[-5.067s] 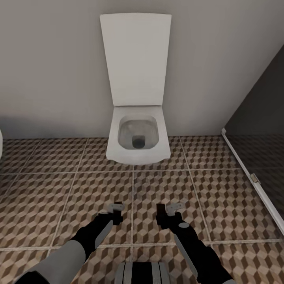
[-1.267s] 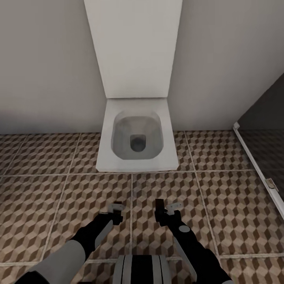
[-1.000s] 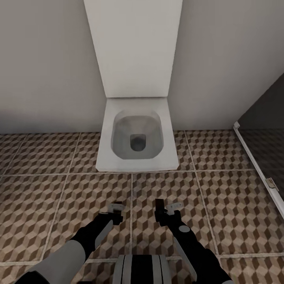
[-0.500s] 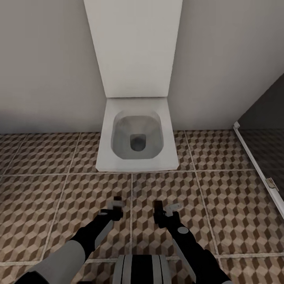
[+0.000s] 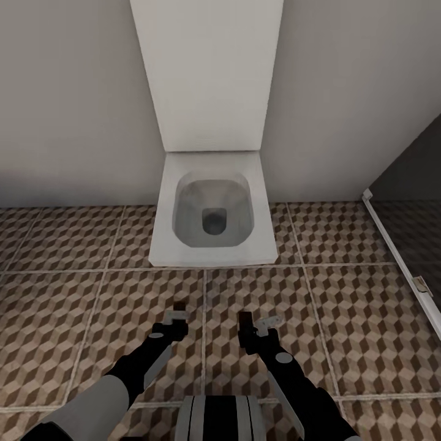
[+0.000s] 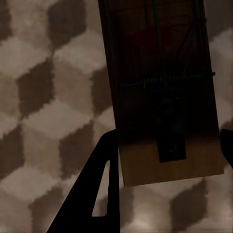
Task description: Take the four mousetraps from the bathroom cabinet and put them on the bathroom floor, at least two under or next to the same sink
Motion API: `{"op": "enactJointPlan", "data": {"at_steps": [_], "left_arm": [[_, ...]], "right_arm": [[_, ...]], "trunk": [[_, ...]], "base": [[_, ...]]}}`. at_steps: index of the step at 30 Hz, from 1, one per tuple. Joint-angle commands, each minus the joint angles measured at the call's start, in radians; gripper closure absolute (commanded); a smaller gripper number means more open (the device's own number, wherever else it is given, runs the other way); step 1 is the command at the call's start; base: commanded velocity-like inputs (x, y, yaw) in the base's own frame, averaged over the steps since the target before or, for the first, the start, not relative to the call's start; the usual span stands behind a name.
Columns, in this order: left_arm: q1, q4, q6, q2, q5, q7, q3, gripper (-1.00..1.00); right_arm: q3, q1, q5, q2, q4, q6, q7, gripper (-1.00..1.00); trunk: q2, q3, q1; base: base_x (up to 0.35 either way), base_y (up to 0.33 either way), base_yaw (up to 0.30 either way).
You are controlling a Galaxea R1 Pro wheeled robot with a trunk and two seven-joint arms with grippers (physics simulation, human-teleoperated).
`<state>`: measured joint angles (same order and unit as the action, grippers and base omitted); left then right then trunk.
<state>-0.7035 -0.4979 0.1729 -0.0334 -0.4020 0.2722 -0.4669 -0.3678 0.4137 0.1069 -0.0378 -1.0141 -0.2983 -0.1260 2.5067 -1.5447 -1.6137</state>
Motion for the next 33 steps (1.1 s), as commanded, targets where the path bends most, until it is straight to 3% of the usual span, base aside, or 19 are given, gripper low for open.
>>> {"op": "enactJointPlan", "data": {"at_steps": [1,8,17,33], "left_arm": [[-0.001,-0.001,0.004,0.001,-0.008,0.01,-0.009,1.0],[-0.001,-0.001,0.004,0.001,-0.008,0.009,-0.015,1.0],[-0.001,-0.001,0.004,0.0,-0.009,0.01,-0.076,1.0],[-0.001,0.004,0.004,-0.004,-0.009,0.009,-0.082,1.0]], "right_arm": [[-0.003,0.0,0.014,0.001,-0.001,-0.003,-0.007,1.0],[-0.003,0.0,0.014,0.001,-0.001,-0.002,-0.007,1.0],[-0.002,0.0,0.014,0.003,-0.002,-0.002,-0.007,1.0],[0.001,0.0,0.011,0.009,-0.004,0.045,-0.009,1.0]], "trunk": [[0.0,-0.001,0.0],[0.0,-0.001,0.0],[0.0,-0.001,0.0],[0.0,-0.001,0.0]], "base": [[0.0,0.0,0.0],[0.0,0.0,0.0],[0.0,0.0,0.0],[0.0,0.0,0.0]]}}
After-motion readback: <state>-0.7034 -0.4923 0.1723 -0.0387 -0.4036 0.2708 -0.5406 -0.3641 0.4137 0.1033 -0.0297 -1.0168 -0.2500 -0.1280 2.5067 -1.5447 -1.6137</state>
